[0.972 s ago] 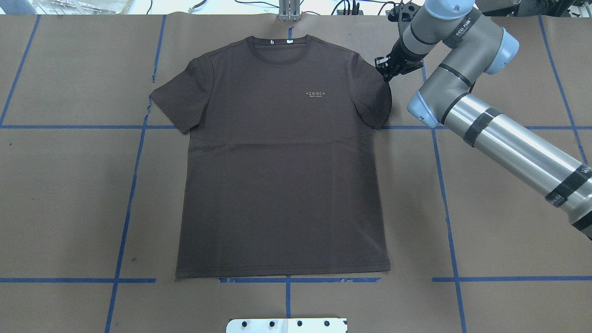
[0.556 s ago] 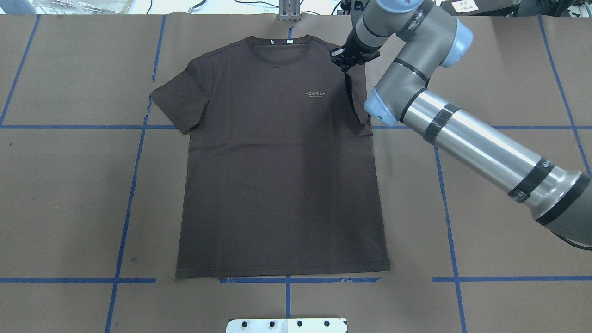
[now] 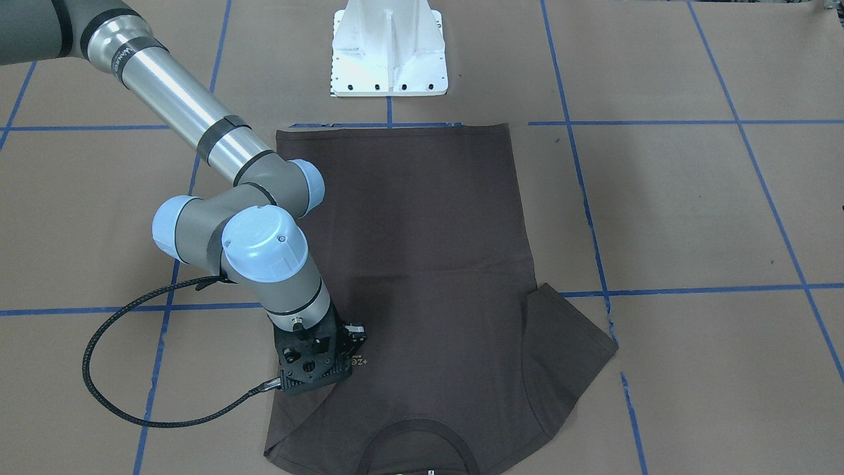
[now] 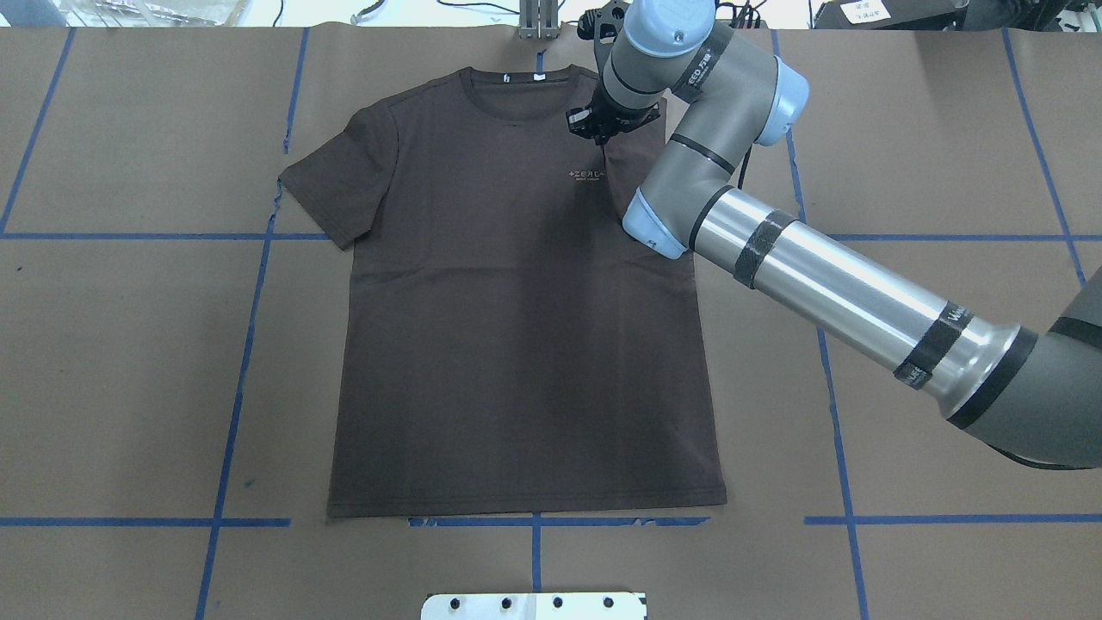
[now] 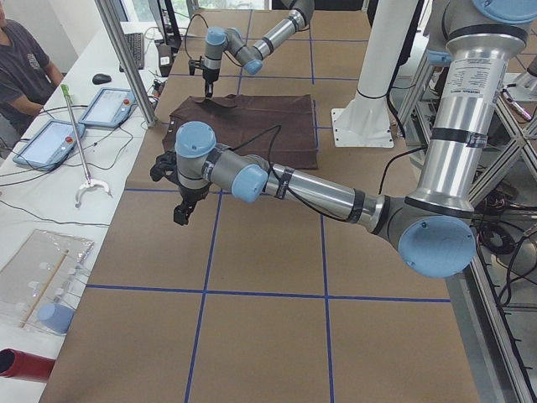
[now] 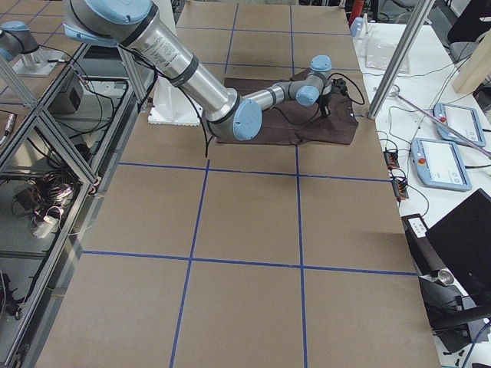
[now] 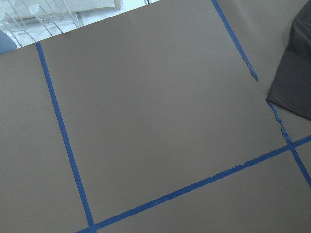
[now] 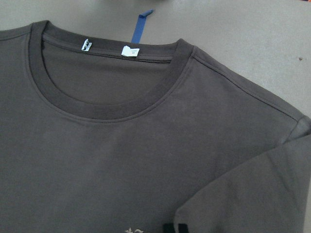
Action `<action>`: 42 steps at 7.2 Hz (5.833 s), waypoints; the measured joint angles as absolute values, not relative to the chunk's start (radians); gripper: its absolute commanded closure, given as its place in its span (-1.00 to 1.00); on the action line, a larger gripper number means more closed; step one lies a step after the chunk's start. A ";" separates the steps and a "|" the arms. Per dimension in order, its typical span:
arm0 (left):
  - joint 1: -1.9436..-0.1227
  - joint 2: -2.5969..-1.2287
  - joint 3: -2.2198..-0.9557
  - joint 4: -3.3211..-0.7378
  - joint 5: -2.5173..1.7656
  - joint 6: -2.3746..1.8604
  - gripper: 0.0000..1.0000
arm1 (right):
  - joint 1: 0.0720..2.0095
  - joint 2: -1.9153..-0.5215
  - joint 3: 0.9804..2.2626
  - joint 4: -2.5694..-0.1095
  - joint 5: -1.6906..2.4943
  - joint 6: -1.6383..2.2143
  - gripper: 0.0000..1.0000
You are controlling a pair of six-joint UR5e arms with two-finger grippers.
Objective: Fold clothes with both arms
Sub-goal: 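Release the folded sleeve and raise the right gripper while the left arm approaches, then move the left gripper to the other sleeve of the shirt, then grasp the sleeve with the left gripper and fold it inward over the chest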
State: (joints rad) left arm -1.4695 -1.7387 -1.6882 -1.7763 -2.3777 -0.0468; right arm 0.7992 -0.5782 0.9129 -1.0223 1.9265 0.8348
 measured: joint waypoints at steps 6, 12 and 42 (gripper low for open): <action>-1.402 -1.830 -1.690 -1.778 -2.315 -0.248 -1.00 | 0.798 -0.561 0.958 -1.066 2.014 0.988 -1.00; -0.976 -2.032 -1.377 -2.207 -1.917 -0.956 -1.00 | 0.955 -0.853 1.396 -1.385 2.235 0.900 -1.00; -0.718 -2.473 -1.057 -2.137 -1.742 -1.366 -1.00 | 0.954 -0.903 1.413 -1.368 2.222 0.900 -1.00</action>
State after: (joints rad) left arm -0.7178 -2.4732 -1.0570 -2.1375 -1.7419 -1.3664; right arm 0.9545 -0.9032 1.4126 -1.3681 2.2215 0.9005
